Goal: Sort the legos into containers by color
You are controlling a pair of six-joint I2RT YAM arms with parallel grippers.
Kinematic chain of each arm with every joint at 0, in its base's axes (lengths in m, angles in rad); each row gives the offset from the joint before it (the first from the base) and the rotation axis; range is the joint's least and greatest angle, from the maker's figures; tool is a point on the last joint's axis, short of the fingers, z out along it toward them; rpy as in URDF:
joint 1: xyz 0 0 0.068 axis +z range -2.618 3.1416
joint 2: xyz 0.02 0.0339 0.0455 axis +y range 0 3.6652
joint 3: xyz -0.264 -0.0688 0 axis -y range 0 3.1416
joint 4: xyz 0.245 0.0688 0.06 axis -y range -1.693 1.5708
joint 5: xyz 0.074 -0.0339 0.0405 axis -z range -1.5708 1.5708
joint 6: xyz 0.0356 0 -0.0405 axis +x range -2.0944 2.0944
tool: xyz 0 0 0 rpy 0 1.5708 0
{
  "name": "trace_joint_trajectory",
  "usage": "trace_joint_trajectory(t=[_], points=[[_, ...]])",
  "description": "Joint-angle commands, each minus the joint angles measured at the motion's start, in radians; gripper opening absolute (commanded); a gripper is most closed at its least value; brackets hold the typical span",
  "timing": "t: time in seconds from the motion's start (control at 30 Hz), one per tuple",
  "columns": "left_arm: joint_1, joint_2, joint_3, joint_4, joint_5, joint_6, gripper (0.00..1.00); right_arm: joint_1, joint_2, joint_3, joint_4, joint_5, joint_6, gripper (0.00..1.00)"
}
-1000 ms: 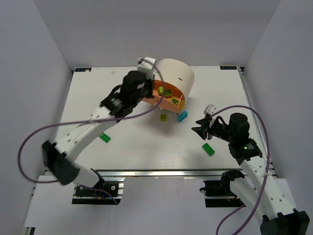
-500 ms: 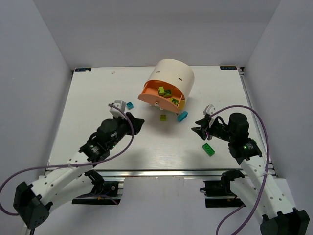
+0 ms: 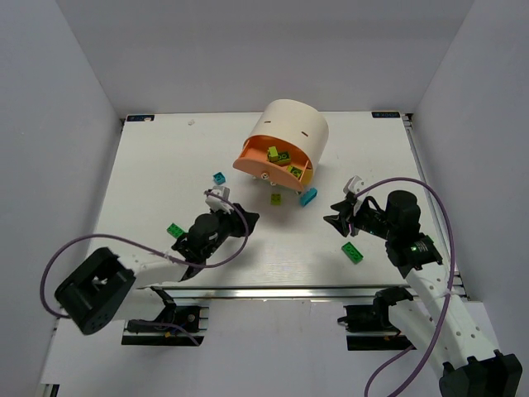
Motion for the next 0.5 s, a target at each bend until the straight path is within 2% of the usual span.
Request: trace_joint_trajectory(t=[0.0, 0.13, 0.3, 0.47], points=[[-0.005, 0.13, 0.063, 0.192, 0.007, 0.035, 0.64, -0.004, -0.007, -0.004, 0.043, -0.001, -0.003, 0.47], [-0.014, 0.263, 0.208, 0.094, 0.033, 0.137, 0.64, -0.001, -0.01, -0.001, 0.039, -0.004, -0.003, 0.47], [-0.014, 0.377, 0.27, 0.095, 0.021, 0.236, 0.66, -0.003, -0.016, -0.001, 0.039, -0.001, -0.005, 0.48], [-0.014, 0.46, 0.322, 0.1, -0.009, 0.263, 0.71, -0.001, -0.018, -0.001, 0.039, -0.001, -0.005, 0.48]])
